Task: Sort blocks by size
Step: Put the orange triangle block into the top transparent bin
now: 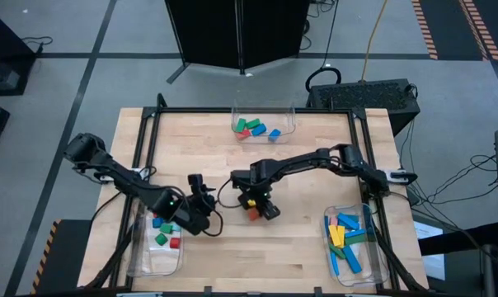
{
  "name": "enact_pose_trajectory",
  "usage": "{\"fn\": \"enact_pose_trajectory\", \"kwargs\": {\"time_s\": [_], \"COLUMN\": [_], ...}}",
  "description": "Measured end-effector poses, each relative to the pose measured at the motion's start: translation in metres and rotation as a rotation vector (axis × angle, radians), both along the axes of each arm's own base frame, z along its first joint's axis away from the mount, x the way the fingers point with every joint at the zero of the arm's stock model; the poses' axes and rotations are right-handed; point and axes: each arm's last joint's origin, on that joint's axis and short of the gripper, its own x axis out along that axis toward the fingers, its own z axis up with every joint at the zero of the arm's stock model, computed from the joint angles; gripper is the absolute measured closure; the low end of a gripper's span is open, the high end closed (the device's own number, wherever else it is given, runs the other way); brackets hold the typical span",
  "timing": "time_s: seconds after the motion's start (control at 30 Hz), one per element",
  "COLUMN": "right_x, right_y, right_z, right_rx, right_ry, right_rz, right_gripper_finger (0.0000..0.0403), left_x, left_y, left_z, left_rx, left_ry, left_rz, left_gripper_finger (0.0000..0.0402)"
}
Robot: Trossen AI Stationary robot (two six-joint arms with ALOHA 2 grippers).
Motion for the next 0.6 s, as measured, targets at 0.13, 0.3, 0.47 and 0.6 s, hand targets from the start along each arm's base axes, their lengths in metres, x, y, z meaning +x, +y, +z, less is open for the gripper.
{"fn": "enact_pose_trajectory", "kwargs": {"time_s": [0.13,0.3,0.47,0.6], "right_x": [-0.006,-0.011,-0.016,-0.022], "right_y": [-0.017,-0.028,-0.03,-0.03], "right_z": [-0.001,0.004,0.022,0.033], "right_rx": [0.027,0.043,0.052,0.063], "right_ry": [0.001,-0.063,-0.192,-0.32], "right_rz": [-0.039,-0.085,-0.114,-0.144], "right_gripper_finger": [0.028,0.028,0.028,0.028], "left_x": [-0.001,0.0,0.007,0.014], "left_y": [-0.003,-0.004,-0.007,-0.011], "left_z": [0.0,0.001,0.004,0.002], "left_rx": [0.001,0.016,0.032,0.082], "left_ry": [0.0,-0.018,-0.059,-0.066], "left_rz": [-0.011,-0.025,-0.08,-0.149], "left_gripper_finger": [0.0198,0.0198,0.0198,0.0198]}}
